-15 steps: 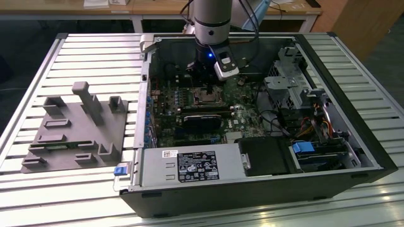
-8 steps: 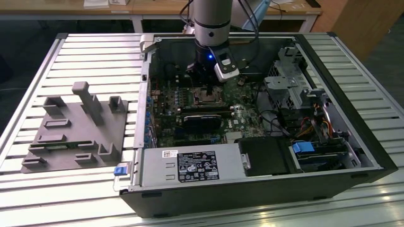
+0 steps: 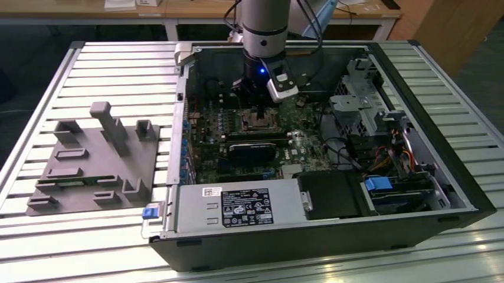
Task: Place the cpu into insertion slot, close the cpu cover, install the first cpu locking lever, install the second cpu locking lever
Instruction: 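Close the cpu cover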
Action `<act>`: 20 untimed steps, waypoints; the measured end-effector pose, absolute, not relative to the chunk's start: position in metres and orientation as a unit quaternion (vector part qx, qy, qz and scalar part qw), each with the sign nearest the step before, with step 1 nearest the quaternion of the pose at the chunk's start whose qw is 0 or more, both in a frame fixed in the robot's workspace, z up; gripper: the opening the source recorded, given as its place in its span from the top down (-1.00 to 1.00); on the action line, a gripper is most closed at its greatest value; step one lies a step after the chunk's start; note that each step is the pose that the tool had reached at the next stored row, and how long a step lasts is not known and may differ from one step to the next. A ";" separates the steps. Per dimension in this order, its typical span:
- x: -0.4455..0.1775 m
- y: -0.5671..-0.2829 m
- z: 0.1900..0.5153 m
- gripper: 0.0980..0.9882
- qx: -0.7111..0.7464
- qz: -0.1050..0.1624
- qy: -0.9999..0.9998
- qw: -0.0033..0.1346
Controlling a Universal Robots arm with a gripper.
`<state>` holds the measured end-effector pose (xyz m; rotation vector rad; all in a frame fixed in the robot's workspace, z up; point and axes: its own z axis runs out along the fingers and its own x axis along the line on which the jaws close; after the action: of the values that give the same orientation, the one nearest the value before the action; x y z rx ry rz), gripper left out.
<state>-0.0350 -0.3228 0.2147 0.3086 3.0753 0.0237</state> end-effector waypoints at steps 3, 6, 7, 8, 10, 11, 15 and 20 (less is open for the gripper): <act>-0.035 -0.323 0.214 0.99 0.087 0.008 0.996 0.025; -0.035 -0.323 0.214 0.99 0.067 0.009 0.997 0.025; -0.036 -0.323 0.214 0.99 0.064 0.009 0.998 0.025; -0.037 -0.323 0.213 0.99 0.062 0.009 0.998 0.025; -0.041 -0.323 0.213 0.99 0.060 0.009 0.998 0.025; -0.043 -0.323 0.213 0.99 0.059 0.009 0.998 0.025; -0.049 -0.323 0.212 0.99 0.056 0.009 0.998 0.026; -0.057 -0.323 0.210 0.99 0.051 0.009 0.998 0.026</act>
<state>-0.0575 -0.3234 0.2102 0.1573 3.0858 0.0279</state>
